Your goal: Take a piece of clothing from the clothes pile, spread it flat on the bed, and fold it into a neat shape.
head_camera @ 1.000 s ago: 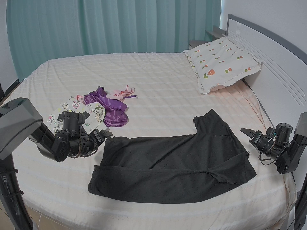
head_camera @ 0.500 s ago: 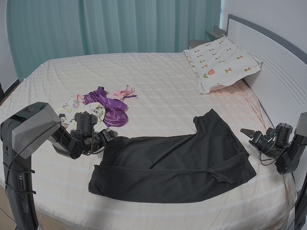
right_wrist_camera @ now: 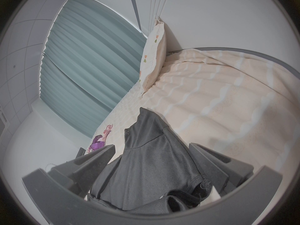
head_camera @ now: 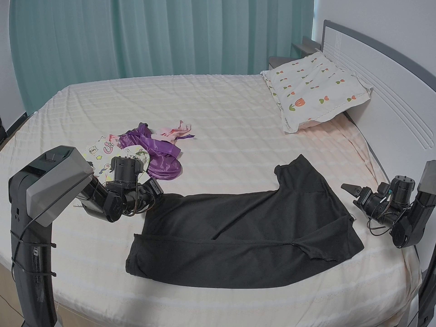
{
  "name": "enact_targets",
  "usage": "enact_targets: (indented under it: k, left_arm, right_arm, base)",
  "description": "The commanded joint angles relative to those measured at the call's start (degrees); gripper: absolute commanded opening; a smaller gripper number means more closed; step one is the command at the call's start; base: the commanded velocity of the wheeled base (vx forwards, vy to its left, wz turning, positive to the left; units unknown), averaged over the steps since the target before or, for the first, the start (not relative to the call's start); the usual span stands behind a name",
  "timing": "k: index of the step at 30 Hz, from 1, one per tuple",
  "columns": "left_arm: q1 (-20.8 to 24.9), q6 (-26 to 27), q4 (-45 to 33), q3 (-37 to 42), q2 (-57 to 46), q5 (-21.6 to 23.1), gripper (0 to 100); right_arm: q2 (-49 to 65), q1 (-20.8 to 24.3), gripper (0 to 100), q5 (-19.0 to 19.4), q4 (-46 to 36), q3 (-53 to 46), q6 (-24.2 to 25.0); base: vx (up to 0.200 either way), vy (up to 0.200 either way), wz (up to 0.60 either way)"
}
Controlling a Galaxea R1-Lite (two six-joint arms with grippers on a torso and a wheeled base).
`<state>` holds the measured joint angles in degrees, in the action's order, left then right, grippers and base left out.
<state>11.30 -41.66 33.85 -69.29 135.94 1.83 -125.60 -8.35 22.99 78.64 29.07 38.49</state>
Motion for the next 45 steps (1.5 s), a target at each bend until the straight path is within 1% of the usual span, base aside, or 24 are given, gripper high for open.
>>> enact_targets:
  k: [1, 6, 13, 15, 16, 17, 27, 35, 36, 37, 40, 42, 45]
  left_arm:
    - [-0.40, -0.09, 0.07, -0.23, 0.21, -0.25, 0]
    - [-0.93, 0.00, 0.16, -0.41, 0.12, -3.23, 0]
    - [-1.54, 0.00, 0.51, -0.67, -0.06, -4.11, 0]
    - [-1.81, 0.00, 0.51, -1.81, 0.29, -6.22, 0]
    - [-1.81, 0.00, 0.51, -1.81, 0.29, -6.22, 0]
    - [-2.16, -0.18, 0.51, -2.52, 0.38, -7.81, 0]
    - [-3.48, -1.15, 0.16, -2.08, -0.76, -8.60, 0]
    - [-3.57, -1.15, 0.07, -1.99, -1.20, -8.60, 0]
    - [-3.57, -1.15, -0.10, -1.64, -2.08, -8.60, 0]
    - [-3.48, -1.15, -0.10, -1.28, -2.34, -8.60, 0]
    - [-2.95, -1.06, -0.02, 0.21, -3.75, -8.60, 0]
    - [-2.86, -1.15, -0.10, 0.30, -4.19, -8.51, 0]
    - [-2.78, -1.15, -0.10, 0.30, -4.19, -8.51, 0]
  right_arm:
    - [-0.17, 0.00, 100, 0.04, 0.02, 0.02, 0.01]
    - [-0.35, -0.09, 100, 0.04, 0.02, 0.11, 0.01]
    - [-0.44, -0.09, 100, 0.04, 0.02, 0.02, 0.01]
    - [-0.44, -0.09, 100, 0.04, 0.02, 0.11, 0.01]
    - [-0.44, -0.09, 100, 0.04, 0.02, 0.11, 0.01]
    - [-0.44, -0.09, 100, 0.04, 0.02, 0.02, 0.01]
    - [-0.61, -0.09, 100, -0.05, 0.02, 0.19, -0.08]
    - [-0.35, 0.44, 100, -0.05, -0.77, 1.95, -0.25]
    - [-0.79, 2.11, 100, -0.14, -1.91, 4.94, -0.34]
    - [-0.96, 2.29, 100, -0.14, -2.62, 5.99, -0.34]
    - [-2.37, 3.08, 100, -0.14, -10.88, 14.43, -1.31]
    - [-3.51, 3.78, 100, -0.14, -16.94, 20.41, -3.68]
    - [-5.71, 4.66, 100, -0.05, -23.45, 27.09, -7.02]
  base:
    - [0.000, 0.000, 0.00]
    - [0.000, 0.000, 0.00]
    - [0.000, 0.000, 0.00]
    - [0.000, 0.000, 0.00]
    - [0.000, 0.000, 0.00]
    - [0.000, 0.000, 0.00]
    - [0.000, 0.000, 0.00]
    - [0.000, 0.000, 0.00]
    - [0.000, 0.000, 0.00]
    - [0.000, 0.000, 0.00]
    - [0.000, 0.000, 0.00]
    - [0.000, 0.000, 0.00]
    - [0.000, 0.000, 0.00]
